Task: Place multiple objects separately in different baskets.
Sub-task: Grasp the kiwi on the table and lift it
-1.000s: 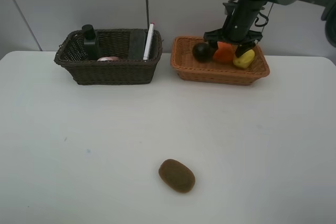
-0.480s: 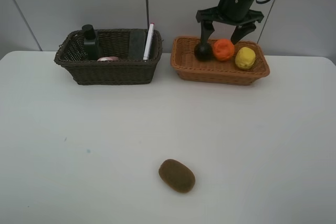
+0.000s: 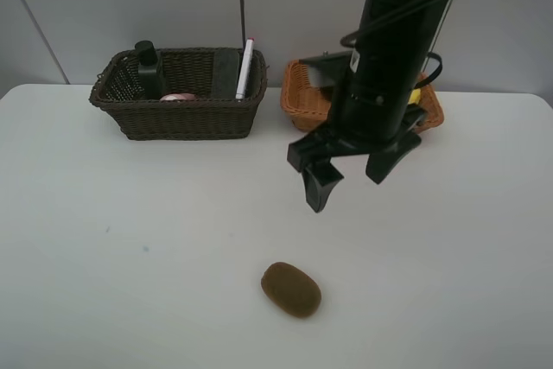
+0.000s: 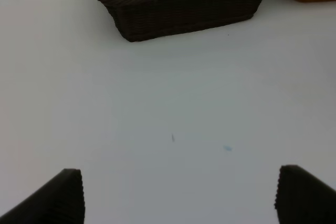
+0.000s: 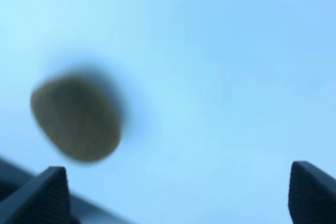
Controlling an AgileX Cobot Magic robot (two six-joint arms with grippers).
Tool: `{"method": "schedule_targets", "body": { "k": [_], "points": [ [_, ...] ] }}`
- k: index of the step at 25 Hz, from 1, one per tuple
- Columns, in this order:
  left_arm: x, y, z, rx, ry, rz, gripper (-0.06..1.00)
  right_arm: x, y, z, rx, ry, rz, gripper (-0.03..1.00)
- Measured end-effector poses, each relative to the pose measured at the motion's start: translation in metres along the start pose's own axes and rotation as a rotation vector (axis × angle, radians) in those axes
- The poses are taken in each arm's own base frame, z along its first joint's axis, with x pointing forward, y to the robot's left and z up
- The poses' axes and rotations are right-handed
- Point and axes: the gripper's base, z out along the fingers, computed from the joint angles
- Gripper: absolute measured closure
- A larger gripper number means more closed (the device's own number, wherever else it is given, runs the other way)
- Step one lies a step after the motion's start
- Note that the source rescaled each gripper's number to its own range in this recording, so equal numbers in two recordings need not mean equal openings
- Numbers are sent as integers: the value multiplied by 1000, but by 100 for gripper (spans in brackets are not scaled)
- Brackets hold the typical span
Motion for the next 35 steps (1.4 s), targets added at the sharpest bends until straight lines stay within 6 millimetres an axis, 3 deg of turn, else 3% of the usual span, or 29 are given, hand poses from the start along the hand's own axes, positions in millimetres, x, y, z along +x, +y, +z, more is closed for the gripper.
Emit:
{"method": "schedule_targets", "body": {
  "k": [5,8,16,24,35],
  "points": [
    [0,0,0,0,0,0,1,24,51,33,-17,-10,-131,-1],
    [0,0,0,0,0,0,1,28,62,42,-31,-46,-163,-1],
    [0,0,0,0,0,0,1,31,60,64,-40,-125,-186,-1],
    [0,0,0,0,0,0,1,26,59,103,-4,-41,-208,-1],
    [0,0,0,0,0,0,1,17,62,118,-15,-98,-241,-1]
  ]
}}
